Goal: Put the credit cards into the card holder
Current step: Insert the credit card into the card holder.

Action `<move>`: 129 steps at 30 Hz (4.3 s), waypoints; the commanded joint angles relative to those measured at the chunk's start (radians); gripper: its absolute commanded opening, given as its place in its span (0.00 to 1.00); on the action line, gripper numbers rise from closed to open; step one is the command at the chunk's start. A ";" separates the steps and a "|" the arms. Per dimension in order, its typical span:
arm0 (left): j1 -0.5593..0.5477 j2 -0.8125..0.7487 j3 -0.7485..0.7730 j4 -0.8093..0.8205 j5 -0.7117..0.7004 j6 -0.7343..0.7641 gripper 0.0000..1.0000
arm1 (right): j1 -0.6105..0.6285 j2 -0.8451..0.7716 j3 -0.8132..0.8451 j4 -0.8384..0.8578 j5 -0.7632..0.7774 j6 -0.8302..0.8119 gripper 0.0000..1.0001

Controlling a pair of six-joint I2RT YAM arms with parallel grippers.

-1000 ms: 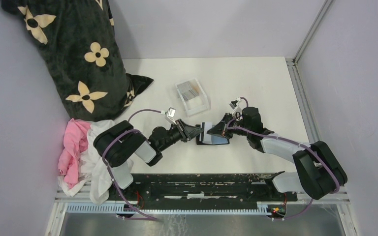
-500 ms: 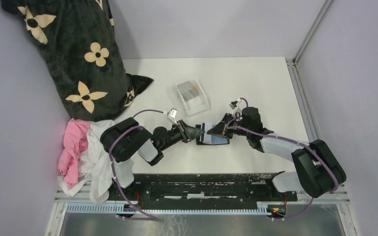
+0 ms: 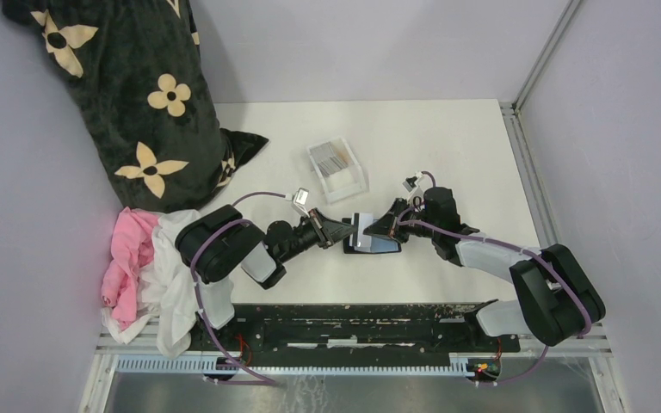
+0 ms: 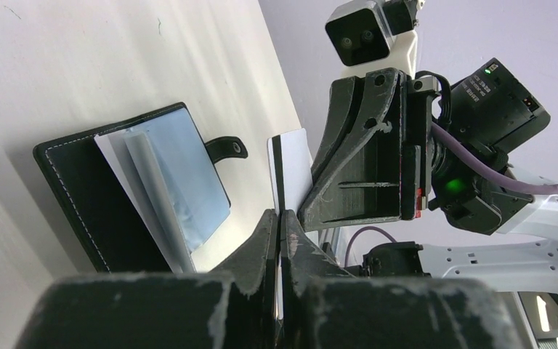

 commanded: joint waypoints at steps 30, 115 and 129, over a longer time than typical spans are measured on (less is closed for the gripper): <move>-0.121 -0.237 0.064 -0.324 -0.257 0.142 0.03 | 0.009 -0.168 0.074 -0.311 0.222 -0.213 0.49; -0.243 0.042 0.175 -0.573 -0.641 -0.094 0.03 | 0.004 0.153 0.173 -0.490 0.599 -0.367 0.06; -0.259 0.057 0.134 -0.548 -0.610 -0.097 0.03 | 0.004 0.168 0.177 -0.489 0.613 -0.367 0.07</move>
